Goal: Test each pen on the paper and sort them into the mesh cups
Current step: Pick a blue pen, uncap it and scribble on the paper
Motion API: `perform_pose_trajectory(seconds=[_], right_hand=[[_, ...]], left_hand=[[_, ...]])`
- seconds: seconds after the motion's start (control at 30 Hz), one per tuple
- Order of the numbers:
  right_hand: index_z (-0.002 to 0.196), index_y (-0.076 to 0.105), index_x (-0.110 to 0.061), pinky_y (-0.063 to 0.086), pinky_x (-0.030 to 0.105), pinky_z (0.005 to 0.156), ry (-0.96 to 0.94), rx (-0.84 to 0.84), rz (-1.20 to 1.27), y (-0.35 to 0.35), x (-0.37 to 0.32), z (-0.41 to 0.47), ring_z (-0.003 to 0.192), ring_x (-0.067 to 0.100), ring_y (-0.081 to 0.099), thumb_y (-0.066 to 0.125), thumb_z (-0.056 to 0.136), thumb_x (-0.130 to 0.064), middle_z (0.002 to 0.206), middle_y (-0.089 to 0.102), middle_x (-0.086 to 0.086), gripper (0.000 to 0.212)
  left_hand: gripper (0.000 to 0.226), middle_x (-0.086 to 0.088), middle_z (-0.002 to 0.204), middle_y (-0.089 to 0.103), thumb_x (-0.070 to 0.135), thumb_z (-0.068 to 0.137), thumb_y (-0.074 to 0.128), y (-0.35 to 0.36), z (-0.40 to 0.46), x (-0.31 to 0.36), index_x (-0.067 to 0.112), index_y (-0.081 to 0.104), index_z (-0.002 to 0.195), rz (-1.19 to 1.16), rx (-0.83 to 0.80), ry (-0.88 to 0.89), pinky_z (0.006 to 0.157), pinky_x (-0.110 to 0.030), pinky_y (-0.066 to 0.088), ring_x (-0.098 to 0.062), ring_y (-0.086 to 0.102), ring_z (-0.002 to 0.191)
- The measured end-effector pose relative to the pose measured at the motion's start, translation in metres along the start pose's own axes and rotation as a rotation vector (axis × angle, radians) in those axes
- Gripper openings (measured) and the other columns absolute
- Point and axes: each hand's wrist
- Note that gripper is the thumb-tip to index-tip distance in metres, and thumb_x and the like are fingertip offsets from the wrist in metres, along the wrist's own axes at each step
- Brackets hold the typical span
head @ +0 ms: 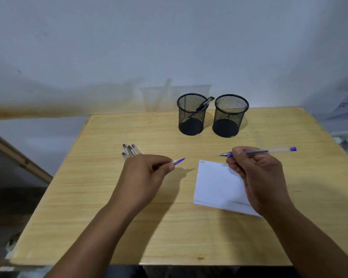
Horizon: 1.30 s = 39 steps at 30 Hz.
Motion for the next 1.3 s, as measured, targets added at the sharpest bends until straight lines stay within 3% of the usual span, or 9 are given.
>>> perform_pose_trajectory(seconds=[0.17, 0.27, 0.37, 0.53, 0.63, 0.7, 0.83, 1.0, 1.3], right_hand=[[0.075, 0.075, -0.020, 0.057, 0.029, 0.080, -0.006, 0.004, -0.038, 0.006, 0.008, -0.005, 0.082, 0.023, 0.074, 0.068, 0.090, -0.015, 0.077, 0.077, 0.006, 0.017], [0.078, 0.076, -0.019, 0.056, 0.028, 0.080, -0.008, -0.003, -0.051, 0.006, 0.014, -0.007, 0.083, 0.023, 0.074, 0.069, 0.089, -0.014, 0.079, 0.077, 0.004, 0.014], [0.084, 0.076, -0.020, 0.058, 0.032, 0.084, 0.007, 0.013, -0.126, 0.006, 0.021, -0.006, 0.082, 0.017, 0.074, 0.071, 0.088, -0.016, 0.078, 0.078, -0.002, 0.008], [0.084, 0.073, -0.023, 0.058, 0.039, 0.080, -0.085, -0.034, -0.322, 0.007, 0.028, -0.008, 0.074, 0.013, 0.070, 0.069, 0.089, -0.019, 0.073, 0.075, -0.006, 0.007], [0.083, 0.071, -0.022, 0.056, 0.028, 0.072, -0.143, -0.125, -0.386, 0.006, 0.029, -0.008, 0.070, 0.008, 0.068, 0.069, 0.090, -0.017, 0.073, 0.074, -0.009, 0.008], [0.082, 0.071, -0.020, 0.053, 0.016, 0.066, -0.162, -0.200, -0.401, 0.004, 0.028, -0.007, 0.068, 0.004, 0.068, 0.070, 0.089, -0.014, 0.073, 0.074, -0.011, 0.010], [0.081, 0.072, -0.015, 0.054, 0.018, 0.067, -0.117, -0.304, -0.390, -0.002, 0.024, -0.004, 0.068, 0.006, 0.070, 0.070, 0.088, -0.009, 0.071, 0.075, -0.007, 0.009], [0.081, 0.072, -0.020, 0.058, 0.022, 0.068, -0.132, -0.371, -0.400, -0.007, 0.021, 0.000, 0.067, 0.010, 0.071, 0.071, 0.087, -0.008, 0.073, 0.076, -0.005, 0.014], [0.089, 0.069, -0.021, 0.059, 0.028, 0.072, -0.205, -0.346, -0.485, -0.002, 0.024, 0.016, 0.070, 0.014, 0.070, 0.068, 0.089, -0.012, 0.074, 0.072, -0.004, 0.009]], left_hand=[[0.014, 0.008, 0.081, 0.070, 0.028, 0.092, 0.064, 0.029, 0.015, -0.005, 0.023, 0.077, 0.092, 0.087, 0.065, 0.004, 0.068, -0.026, 0.045, -0.008, 0.059, 0.073], [0.024, -0.004, 0.077, 0.066, 0.023, 0.095, 0.054, 0.042, 0.030, -0.011, 0.011, 0.070, 0.082, 0.247, 0.078, 0.035, 0.071, -0.035, 0.043, -0.025, 0.059, 0.076], [0.025, -0.005, 0.084, 0.071, 0.030, 0.095, 0.055, 0.053, 0.044, -0.018, 0.010, 0.070, 0.093, 0.321, 0.057, -0.011, 0.076, -0.042, 0.050, -0.027, 0.063, 0.083], [0.023, 0.001, 0.071, 0.061, 0.034, 0.091, 0.056, 0.059, 0.049, -0.023, 0.019, 0.062, 0.074, 0.398, 0.049, -0.007, 0.066, -0.037, 0.046, -0.025, 0.057, 0.071], [0.024, 0.007, 0.064, 0.048, 0.031, 0.089, 0.062, 0.058, 0.049, -0.029, 0.021, 0.051, 0.071, 0.440, 0.055, 0.060, 0.058, -0.033, 0.033, -0.026, 0.054, 0.067], [0.012, 0.005, 0.073, 0.056, 0.033, 0.090, 0.064, 0.060, 0.042, -0.030, 0.022, 0.063, 0.085, 0.400, 0.113, 0.098, 0.063, -0.033, 0.040, -0.028, 0.055, 0.073], [0.039, 0.004, 0.118, 0.066, 0.039, 0.091, 0.062, 0.069, 0.009, -0.025, 0.022, 0.065, 0.126, 0.287, 0.068, 0.200, 0.089, -0.035, 0.047, -0.023, 0.053, 0.104], [0.031, 0.005, 0.124, 0.065, 0.045, 0.092, 0.055, 0.081, -0.011, -0.030, 0.025, 0.066, 0.113, 0.431, -0.151, 0.414, 0.095, -0.035, 0.040, -0.022, 0.056, 0.101], [0.028, 0.004, 0.126, 0.066, 0.044, 0.094, 0.051, 0.088, -0.032, -0.027, 0.030, 0.070, 0.109, 0.456, -0.091, 0.402, 0.092, -0.035, 0.042, -0.021, 0.056, 0.102]])
Point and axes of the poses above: each hand's wrist, its own z-axis towards the middle knuckle, its own y-axis out of the palm, x = y × z
